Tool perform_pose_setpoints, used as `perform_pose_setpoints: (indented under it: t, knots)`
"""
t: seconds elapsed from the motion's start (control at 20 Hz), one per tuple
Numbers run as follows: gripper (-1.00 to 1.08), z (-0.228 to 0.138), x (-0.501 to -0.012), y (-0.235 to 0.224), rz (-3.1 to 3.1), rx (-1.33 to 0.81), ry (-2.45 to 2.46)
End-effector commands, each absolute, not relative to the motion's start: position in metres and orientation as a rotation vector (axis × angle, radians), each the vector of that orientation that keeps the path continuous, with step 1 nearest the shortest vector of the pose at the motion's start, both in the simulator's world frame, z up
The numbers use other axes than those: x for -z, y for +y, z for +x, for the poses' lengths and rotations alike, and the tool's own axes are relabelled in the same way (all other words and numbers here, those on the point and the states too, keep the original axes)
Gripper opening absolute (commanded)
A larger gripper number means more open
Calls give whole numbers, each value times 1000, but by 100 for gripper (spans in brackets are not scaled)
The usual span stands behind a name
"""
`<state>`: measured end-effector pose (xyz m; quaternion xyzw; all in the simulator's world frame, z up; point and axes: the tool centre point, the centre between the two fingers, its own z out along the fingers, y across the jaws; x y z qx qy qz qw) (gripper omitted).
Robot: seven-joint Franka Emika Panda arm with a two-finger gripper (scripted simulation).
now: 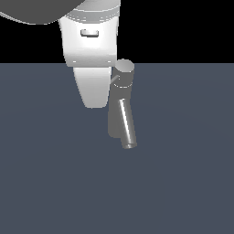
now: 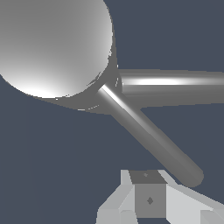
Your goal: Turn on the faucet by rotating a designated handle.
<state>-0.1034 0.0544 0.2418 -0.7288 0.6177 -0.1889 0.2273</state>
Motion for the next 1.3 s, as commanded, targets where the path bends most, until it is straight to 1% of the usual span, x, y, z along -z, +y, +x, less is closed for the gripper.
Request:
perform_pose_setpoints:
  t: [0.0,1.25]
  knots:
    - [-100,-105,-238,42,-1991,524,1730]
    - [-100,-119,-227,24,-1990,524,1735]
